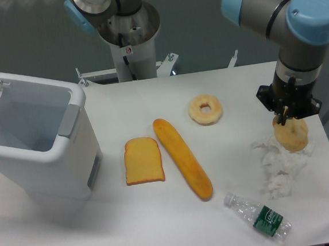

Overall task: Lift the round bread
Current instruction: 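Lift the held bread roll up and carry it toward the tissue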

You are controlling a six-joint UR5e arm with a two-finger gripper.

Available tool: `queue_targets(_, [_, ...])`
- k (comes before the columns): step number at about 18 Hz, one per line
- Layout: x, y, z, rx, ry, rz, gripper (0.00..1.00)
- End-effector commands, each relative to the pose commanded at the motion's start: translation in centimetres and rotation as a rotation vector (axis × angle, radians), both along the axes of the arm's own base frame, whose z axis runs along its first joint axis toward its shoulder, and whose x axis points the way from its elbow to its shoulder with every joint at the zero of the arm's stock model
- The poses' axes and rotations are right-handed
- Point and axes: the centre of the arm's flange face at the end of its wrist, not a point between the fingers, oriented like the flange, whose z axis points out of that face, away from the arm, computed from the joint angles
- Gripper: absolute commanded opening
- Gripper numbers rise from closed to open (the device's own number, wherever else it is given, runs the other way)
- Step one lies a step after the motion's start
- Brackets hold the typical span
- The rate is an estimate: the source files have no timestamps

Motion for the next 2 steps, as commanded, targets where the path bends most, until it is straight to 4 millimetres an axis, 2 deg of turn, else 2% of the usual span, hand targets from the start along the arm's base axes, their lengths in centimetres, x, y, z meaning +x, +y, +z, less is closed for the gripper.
queue_targets(2, [0.12,-0.05,0.37,0.001,0.004,-0.006,0.00])
